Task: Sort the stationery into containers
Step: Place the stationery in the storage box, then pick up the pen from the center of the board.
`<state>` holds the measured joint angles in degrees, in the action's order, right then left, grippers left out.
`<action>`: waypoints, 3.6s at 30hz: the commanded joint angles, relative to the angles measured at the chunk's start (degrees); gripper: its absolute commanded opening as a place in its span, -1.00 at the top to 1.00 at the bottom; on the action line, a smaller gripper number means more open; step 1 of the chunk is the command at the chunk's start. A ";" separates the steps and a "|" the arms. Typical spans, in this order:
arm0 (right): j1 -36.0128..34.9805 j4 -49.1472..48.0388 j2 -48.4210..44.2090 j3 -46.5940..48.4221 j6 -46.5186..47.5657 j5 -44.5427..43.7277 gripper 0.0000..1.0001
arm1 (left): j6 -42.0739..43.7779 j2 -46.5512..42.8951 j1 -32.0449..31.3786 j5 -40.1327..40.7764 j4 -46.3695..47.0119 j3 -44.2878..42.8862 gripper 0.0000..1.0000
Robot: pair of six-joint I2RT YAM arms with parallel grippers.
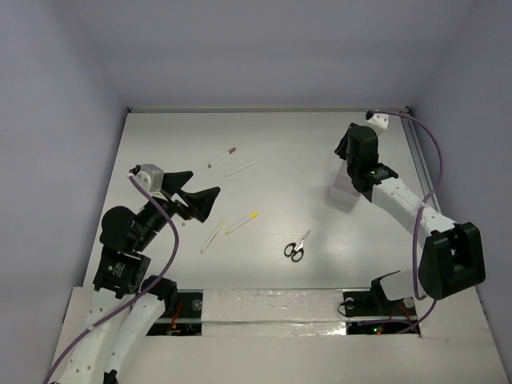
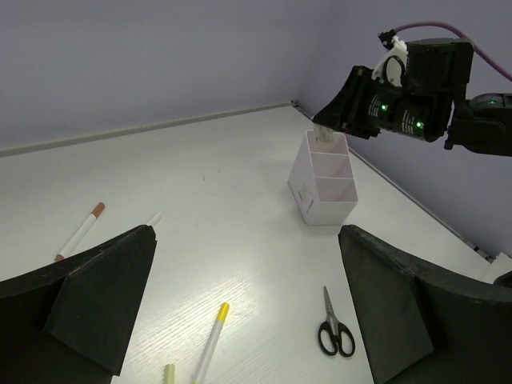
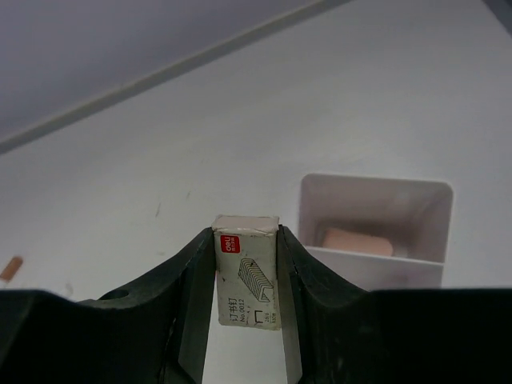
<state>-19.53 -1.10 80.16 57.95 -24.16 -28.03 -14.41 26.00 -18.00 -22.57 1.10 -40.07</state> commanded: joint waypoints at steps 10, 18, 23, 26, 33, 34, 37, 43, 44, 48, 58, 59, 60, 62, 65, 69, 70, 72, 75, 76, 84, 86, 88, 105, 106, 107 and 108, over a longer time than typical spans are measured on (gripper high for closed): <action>8.19 -14.45 3.07 -3.46 3.51 -8.00 0.35 | 0.53 -0.16 -0.28 -1.25 3.38 0.00 -0.98; 8.19 -19.02 5.62 -4.86 5.53 -9.32 0.33 | 0.53 0.02 -0.28 -1.16 3.29 0.08 -0.98; 8.19 -22.26 5.97 -8.20 5.26 -9.50 0.31 | 0.53 0.37 -0.28 -1.25 3.38 -0.09 -0.98; 8.19 -23.50 6.41 -8.82 6.14 -10.72 0.27 | 0.35 0.37 -0.28 -1.25 3.47 0.00 -0.98; 8.19 -25.71 6.24 -10.14 7.29 -9.86 -0.06 | 0.44 0.63 -0.28 -1.34 3.64 0.00 -0.98; 8.19 -25.53 6.06 -10.23 7.20 -9.50 -0.11 | 0.35 0.55 -0.28 -1.43 3.64 0.00 -0.98; 8.19 -24.65 4.05 -10.84 6.67 -7.57 -0.28 | 0.35 0.55 -0.28 -1.60 3.64 0.00 -0.98; 7.58 -20.08 -2.98 -11.98 4.57 -2.48 -0.37 | 0.27 0.19 -0.28 -1.51 3.64 0.00 -0.98; 6.79 -17.90 -3.86 -12.25 3.35 -1.25 -0.34 | 0.35 0.11 -0.28 -1.60 3.64 0.00 -0.98; 3.89 -11.57 -5.98 -11.38 2.28 10.93 -0.05 | 0.35 0.02 -0.28 -1.52 3.64 0.08 -0.98; -9.73 -3.29 8.59 2.15 2.37 24.60 0.06 | 0.18 -0.51 -0.28 -1.25 3.73 0.17 -0.98; -10.61 -2.94 12.44 3.64 1.58 25.39 0.06 | 0.09 -0.60 -0.28 -1.08 3.56 0.26 -0.98; -11.40 -3.03 14.30 5.05 1.23 26.26 0.05 | 0.09 -0.69 -0.28 -0.90 3.55 0.26 -0.98; -13.69 -2.85 18.08 9.53 0.61 26.36 0.04 | 0.18 -0.86 -0.28 -0.72 3.47 0.17 -0.98; -15.71 -2.24 25.20 15.68 -0.27 26.80 0.01 | 0.18 -1.04 -0.28 -0.20 3.29 0.17 -0.98; -16.76 -1.71 31.80 20.44 -1.32 27.50 -0.05 | -0.26 -1.13 -0.28 3.13 2.41 0.00 -0.98; -16.77 -1.27 33.81 22.53 -1.50 27.50 -0.06 | -0.35 -1.13 -0.28 3.75 2.32 0.00 -0.98; -17.47 0.48 35.15 25.09 -1.50 27.59 -0.07 | -0.44 -1.04 -0.28 4.37 2.06 0.00 -0.98; -19.66 3.02 34.72 24.76 -0.36 27.68 -0.07 | -0.61 -1.04 -0.28 5.34 1.71 -0.09 -0.98; -20.45 3.73 34.10 24.32 -0.10 27.59 -0.07 | -0.53 -0.95 -0.28 5.34 1.71 -0.18 -0.98; -29.33 9.37 25.75 14.39 -3.51 25.04 -0.22 | -0.61 -0.86 -0.28 5.43 1.71 -0.27 -0.98; -31.17 9.37 24.26 11.67 -4.75 25.22 -0.28 | -0.70 -1.04 -0.28 5.52 1.71 -0.18 -0.98; -31.71 9.45 23.47 10.61 -6.07 25.48 -0.32 | -0.70 -1.30 -0.28 5.60 1.71 -0.18 -0.98; -32.33 8.57 31.72 14.11 -9.24 25.92 -0.35 | -0.53 -2.27 -0.28 5.16 1.45 -0.18 -0.98; -32.33 8.57 32.59 14.38 -9.15 25.40 -0.35 | -0.53 -2.27 -0.28 5.16 1.53 -0.18 -0.98; -32.33 8.66 33.04 15.08 -9.06 24.96 -0.35 | -0.53 -2.27 -0.28 5.08 1.45 -0.18 -0.98; -32.33 9.36 33.39 15.43 -8.62 24.35 -0.35 | -0.53 -2.18 -0.28 4.99 1.45 -0.18 -0.98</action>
<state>-51.81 7.70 111.50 71.20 -32.84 -1.72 -14.72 24.40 -18.00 -17.34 0.84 -40.07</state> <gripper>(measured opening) 0.672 0.990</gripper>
